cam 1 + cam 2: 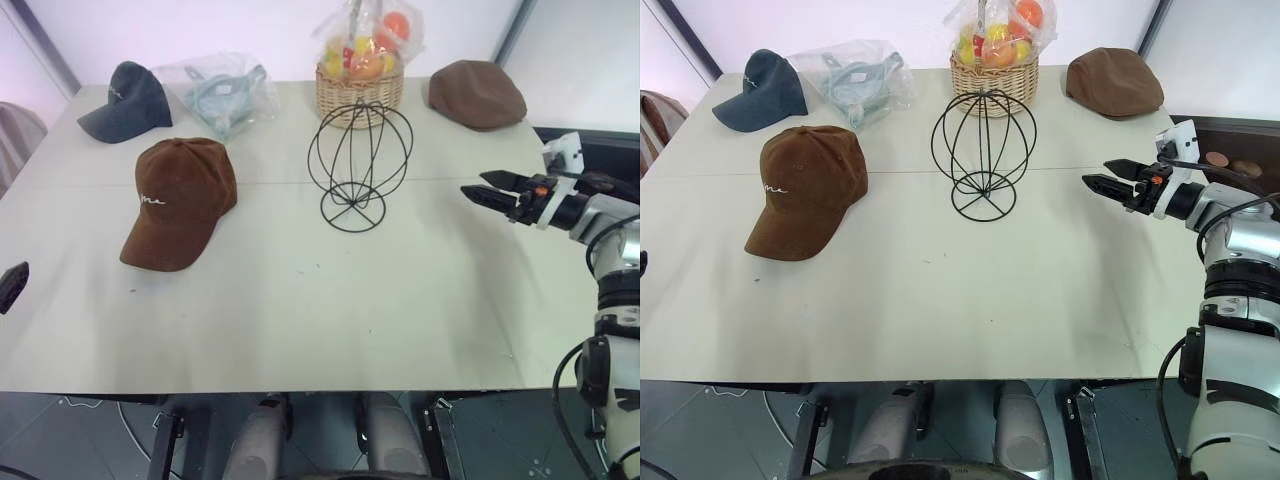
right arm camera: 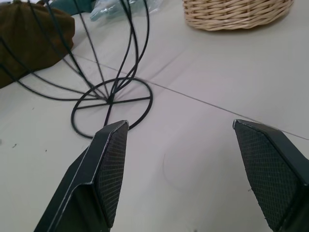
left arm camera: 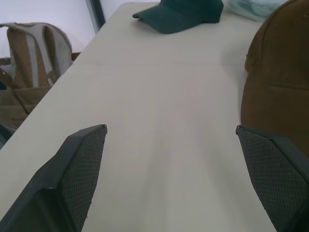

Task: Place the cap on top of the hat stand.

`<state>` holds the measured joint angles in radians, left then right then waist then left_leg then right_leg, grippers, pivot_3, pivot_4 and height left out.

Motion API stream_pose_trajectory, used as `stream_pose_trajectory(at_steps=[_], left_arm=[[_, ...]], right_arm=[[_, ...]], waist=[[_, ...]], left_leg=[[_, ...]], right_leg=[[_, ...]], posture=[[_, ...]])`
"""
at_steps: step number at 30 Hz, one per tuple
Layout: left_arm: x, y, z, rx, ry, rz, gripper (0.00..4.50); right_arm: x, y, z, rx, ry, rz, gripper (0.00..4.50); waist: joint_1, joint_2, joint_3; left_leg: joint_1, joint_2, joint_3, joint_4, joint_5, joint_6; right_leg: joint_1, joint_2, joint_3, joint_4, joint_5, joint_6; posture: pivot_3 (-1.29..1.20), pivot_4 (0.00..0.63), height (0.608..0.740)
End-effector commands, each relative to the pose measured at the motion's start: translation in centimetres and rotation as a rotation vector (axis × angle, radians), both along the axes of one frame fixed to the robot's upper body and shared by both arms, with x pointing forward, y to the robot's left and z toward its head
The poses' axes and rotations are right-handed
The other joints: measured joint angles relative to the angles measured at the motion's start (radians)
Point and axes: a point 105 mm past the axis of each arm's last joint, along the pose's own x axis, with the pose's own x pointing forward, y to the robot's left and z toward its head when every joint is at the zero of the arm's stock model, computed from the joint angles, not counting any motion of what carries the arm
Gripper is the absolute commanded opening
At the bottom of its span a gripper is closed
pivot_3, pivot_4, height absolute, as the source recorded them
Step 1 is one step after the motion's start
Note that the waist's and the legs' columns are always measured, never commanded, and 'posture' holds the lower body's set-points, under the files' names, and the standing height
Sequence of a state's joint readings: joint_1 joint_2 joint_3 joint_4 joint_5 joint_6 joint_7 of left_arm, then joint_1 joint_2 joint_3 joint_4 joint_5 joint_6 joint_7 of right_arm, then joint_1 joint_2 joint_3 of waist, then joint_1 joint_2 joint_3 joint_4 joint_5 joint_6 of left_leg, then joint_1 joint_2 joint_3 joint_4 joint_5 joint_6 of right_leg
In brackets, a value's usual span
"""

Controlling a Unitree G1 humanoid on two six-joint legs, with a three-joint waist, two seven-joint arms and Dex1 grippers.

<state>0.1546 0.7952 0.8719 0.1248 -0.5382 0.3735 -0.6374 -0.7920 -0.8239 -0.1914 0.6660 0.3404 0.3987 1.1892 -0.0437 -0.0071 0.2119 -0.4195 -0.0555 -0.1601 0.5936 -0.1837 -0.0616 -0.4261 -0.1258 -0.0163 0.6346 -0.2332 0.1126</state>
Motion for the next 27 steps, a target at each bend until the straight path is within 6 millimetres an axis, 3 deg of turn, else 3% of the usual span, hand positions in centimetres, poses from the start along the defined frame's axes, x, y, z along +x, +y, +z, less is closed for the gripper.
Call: stream_pose_trajectory(at_steps=[1,6,15,20,23,27], left_arm=[[0.0,0.5,1.3,0.099,0.025,-0.024,4.50],[0.0,0.7,0.7,0.186,0.115,-0.059,4.50],[0.9,1.2,0.4,0.443,0.207,-0.093,4.50],[1.6,0.4,0.9,0.665,0.208,-0.127,4.50],[1.8,-1.3,0.6,0.939,0.251,-0.244,4.50],[1.6,-2.2,1.1,1.221,0.224,-0.299,4.50]], right_arm=[[-2.4,1.3,4.8,-0.052,-0.094,0.137,3.52],[-6.8,4.4,8.1,-0.014,-0.101,0.312,3.52],[-12.8,10.7,5.6,0.064,0.026,0.560,3.52],[-13.5,12.2,4.5,0.081,0.051,0.591,3.52],[-12.8,12.0,4.6,0.081,0.043,0.569,3.52],[-12.1,11.9,4.7,0.082,0.034,0.564,3.52]], waist=[[0.001,0.000,0.000],[0.000,0.000,0.000],[0.009,-0.002,-0.001],[0.011,-0.003,-0.002],[0.010,-0.005,-0.003],[0.013,-0.005,-0.003]], left_leg=[[0.000,0.000,0.001,0.000,0.000,0.000],[0.000,0.001,0.004,0.000,0.000,0.000],[0.000,0.002,0.010,0.000,-0.001,0.000],[-0.001,0.003,0.017,0.000,-0.001,0.000],[-0.001,0.002,0.020,0.000,-0.001,0.000],[-0.002,0.002,0.022,0.000,-0.001,0.000]], right_leg=[[0.000,0.000,0.001,0.000,0.000,0.000],[-0.001,0.000,0.004,-0.001,-0.002,0.003],[-0.002,0.000,0.008,-0.003,-0.001,0.002],[-0.002,-0.003,0.009,-0.005,0.000,0.002],[-0.002,-0.005,0.009,-0.006,0.003,-0.002],[-0.003,-0.006,0.009,-0.007,0.003,-0.001]], posture=[[0.00,0.150,0.740],[0.00,0.150,0.740],[0.00,0.150,0.740],[0.00,0.150,0.740],[0.00,0.150,0.740],[0.00,0.150,0.740]])
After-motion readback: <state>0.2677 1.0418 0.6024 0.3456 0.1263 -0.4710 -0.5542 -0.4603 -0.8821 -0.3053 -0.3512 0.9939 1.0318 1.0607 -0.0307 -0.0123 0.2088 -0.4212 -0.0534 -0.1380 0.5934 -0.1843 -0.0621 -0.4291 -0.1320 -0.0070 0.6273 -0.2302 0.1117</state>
